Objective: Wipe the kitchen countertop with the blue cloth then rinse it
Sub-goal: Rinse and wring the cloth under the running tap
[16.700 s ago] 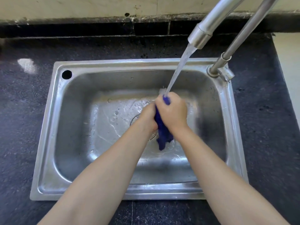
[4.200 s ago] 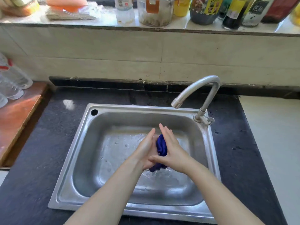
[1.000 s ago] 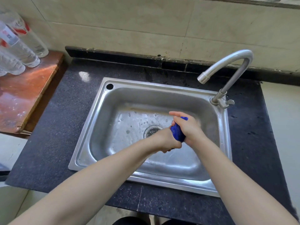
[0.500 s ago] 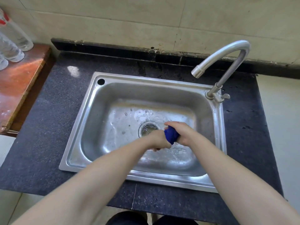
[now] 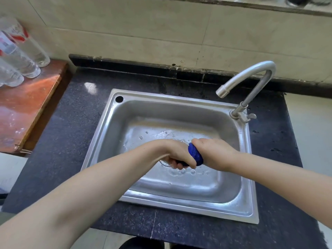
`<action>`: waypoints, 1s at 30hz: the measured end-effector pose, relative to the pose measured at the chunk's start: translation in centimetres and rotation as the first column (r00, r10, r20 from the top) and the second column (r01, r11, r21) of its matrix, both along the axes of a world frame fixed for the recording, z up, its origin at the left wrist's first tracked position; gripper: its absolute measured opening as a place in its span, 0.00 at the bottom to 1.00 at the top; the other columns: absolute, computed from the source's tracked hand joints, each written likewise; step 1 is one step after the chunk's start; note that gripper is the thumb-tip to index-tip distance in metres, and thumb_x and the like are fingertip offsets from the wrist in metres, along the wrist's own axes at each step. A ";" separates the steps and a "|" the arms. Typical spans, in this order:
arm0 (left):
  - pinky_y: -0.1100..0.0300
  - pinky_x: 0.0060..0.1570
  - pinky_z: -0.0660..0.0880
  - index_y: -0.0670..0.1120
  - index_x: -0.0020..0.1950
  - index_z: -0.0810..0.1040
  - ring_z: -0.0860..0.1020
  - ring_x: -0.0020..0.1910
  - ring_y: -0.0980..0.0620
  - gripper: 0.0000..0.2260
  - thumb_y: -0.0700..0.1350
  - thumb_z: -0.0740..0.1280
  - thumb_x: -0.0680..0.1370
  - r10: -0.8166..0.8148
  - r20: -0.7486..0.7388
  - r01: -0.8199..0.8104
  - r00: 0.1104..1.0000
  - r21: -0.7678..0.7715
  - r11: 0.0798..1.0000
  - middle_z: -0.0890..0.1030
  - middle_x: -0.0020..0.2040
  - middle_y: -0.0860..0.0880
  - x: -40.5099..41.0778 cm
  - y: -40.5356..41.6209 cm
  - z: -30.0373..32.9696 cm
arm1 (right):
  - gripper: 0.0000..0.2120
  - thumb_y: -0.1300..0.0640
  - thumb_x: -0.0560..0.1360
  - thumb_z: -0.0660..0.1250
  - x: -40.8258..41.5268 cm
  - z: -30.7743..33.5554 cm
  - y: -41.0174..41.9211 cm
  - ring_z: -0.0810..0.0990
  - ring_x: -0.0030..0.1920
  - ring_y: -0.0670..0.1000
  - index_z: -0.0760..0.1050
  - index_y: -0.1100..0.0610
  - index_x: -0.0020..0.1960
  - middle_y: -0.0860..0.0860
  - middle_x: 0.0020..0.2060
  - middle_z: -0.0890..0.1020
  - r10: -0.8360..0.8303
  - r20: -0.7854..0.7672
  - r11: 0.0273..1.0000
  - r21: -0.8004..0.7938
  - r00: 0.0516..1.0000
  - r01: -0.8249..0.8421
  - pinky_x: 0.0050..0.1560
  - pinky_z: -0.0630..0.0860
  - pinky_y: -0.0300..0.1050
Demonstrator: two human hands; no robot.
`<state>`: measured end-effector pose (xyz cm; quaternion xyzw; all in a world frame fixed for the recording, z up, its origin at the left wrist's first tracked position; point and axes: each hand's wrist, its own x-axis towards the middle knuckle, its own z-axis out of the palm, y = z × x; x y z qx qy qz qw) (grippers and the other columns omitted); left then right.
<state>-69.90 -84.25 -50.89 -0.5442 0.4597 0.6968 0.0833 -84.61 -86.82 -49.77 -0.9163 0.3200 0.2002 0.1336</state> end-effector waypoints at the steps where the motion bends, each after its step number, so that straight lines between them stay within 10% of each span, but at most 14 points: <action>1: 0.65 0.22 0.61 0.45 0.34 0.66 0.65 0.21 0.55 0.09 0.39 0.63 0.73 -0.026 0.089 0.033 0.996 -0.076 0.997 0.69 0.27 0.49 -0.4 -0.3 -0.4 | 0.10 0.56 0.75 0.60 0.2 -0.5 0.1 0.76 0.44 0.57 0.65 0.58 0.55 0.54 0.49 0.78 -0.066 -0.019 0.998 0.020 0.998 0.066 0.36 0.64 0.44; 6: 0.61 0.26 0.63 0.46 0.33 0.67 0.69 0.28 0.51 0.10 0.41 0.66 0.72 -0.144 0.523 0.401 0.840 -0.420 0.814 0.69 0.30 0.50 -1.7 -0.6 -2.9 | 0.06 0.57 0.74 0.59 1.3 -2.7 -0.4 0.70 0.32 0.52 0.72 0.57 0.46 0.51 0.36 0.76 -0.284 -0.117 0.943 0.143 0.952 0.300 0.26 0.61 0.41; 11: 0.55 0.36 0.66 0.40 0.58 0.70 0.76 0.46 0.42 0.12 0.34 0.62 0.75 -0.146 0.677 0.581 0.721 -0.477 0.659 0.77 0.53 0.43 -1.9 0.2 -3.7 | 0.13 0.62 0.72 0.57 1.3 -5.0 1.0 0.64 0.28 0.49 0.62 0.55 0.30 0.52 0.27 0.70 -0.511 -0.082 0.789 0.351 0.855 0.505 0.26 0.58 0.41; 16: 0.54 0.35 0.65 0.39 0.57 0.69 0.75 0.42 0.42 0.10 0.35 0.62 0.76 -0.270 0.690 0.717 0.672 -0.513 0.472 0.79 0.50 0.41 -1.0 1.0 -4.0 | 0.11 0.68 0.67 0.61 0.9 -5.9 3.8 0.56 0.23 0.49 0.66 0.56 0.31 0.50 0.22 0.62 -0.876 -0.145 0.219 0.729 0.460 0.649 0.26 0.51 0.37; 19: 0.53 0.33 0.66 0.39 0.55 0.69 0.76 0.42 0.41 0.09 0.35 0.61 0.76 -0.303 0.703 0.757 0.644 -0.528 0.385 0.78 0.46 0.41 -0.5 1.0 -3.8 | 0.12 0.68 0.68 0.61 0.9 -6.0 4.8 0.54 0.23 0.48 0.62 0.55 0.33 0.49 0.22 0.58 -0.907 -0.217 0.046 0.800 0.361 0.598 0.26 0.50 0.36; 25: 0.53 0.34 0.66 0.40 0.56 0.67 0.75 0.40 0.41 0.11 0.34 0.61 0.74 -0.190 0.649 0.656 0.737 -0.616 0.436 0.78 0.48 0.40 0.0 0.8 -2.7 | 0.07 0.56 0.70 0.69 0.7 -2.9 2.4 0.74 0.23 0.47 0.70 0.52 0.41 0.50 0.31 0.78 -0.724 -0.061 0.457 0.704 0.687 0.544 0.24 0.67 0.37; 27: 0.54 0.33 0.65 0.41 0.56 0.66 0.74 0.38 0.41 0.13 0.36 0.63 0.73 -0.143 0.626 0.615 0.766 -0.651 0.445 0.76 0.48 0.41 0.0 0.4 -1.5 | 0.14 0.54 0.70 0.72 0.3 -1.6 1.4 0.83 0.34 0.48 0.70 0.50 0.52 0.51 0.44 0.81 -0.725 -0.058 0.409 0.765 0.686 0.497 0.29 0.75 0.39; 30: 0.54 0.34 0.65 0.42 0.55 0.64 0.75 0.42 0.40 0.13 0.38 0.64 0.73 -0.080 0.594 0.549 0.801 -0.673 0.496 0.75 0.47 0.41 -0.4 0.2 0.3 | 0.10 0.59 0.69 0.69 0.3 0.1 0.7 0.79 0.33 0.49 0.71 0.53 0.48 0.48 0.35 0.79 -0.711 0.047 0.535 0.684 0.702 0.496 0.27 0.70 0.37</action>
